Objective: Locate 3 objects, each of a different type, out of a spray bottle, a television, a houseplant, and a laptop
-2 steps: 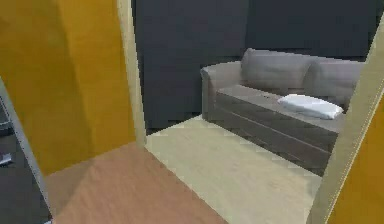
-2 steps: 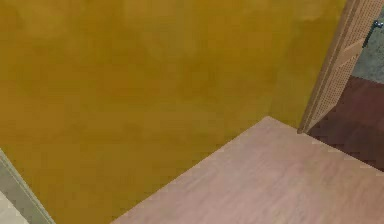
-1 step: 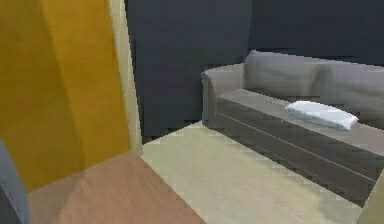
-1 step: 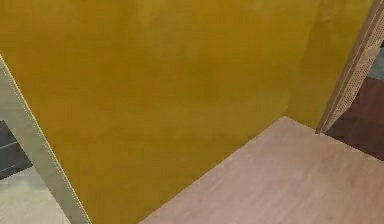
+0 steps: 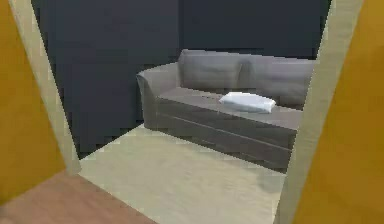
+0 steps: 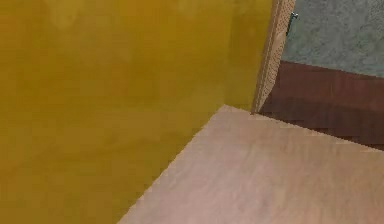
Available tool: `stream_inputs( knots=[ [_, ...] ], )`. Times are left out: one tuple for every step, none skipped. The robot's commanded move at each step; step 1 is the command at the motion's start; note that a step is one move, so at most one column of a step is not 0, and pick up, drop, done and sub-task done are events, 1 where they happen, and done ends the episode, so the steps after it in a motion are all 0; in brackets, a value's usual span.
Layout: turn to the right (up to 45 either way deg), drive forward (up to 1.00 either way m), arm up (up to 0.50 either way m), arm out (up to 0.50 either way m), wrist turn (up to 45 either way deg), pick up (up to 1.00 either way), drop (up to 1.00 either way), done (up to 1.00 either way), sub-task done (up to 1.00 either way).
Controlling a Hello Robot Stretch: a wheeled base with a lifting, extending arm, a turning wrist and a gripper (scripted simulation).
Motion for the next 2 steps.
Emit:
stream_inputs(
  knots=[
    [0.0, 0.70, 0.00, 0.00, 0.0, 0.00, 0.00, 0.00, 0.00],
    [45.0, 0.00, 0.00, 0.00, 0.0, 0.00, 0.00, 0.00, 0.00]
  ],
)
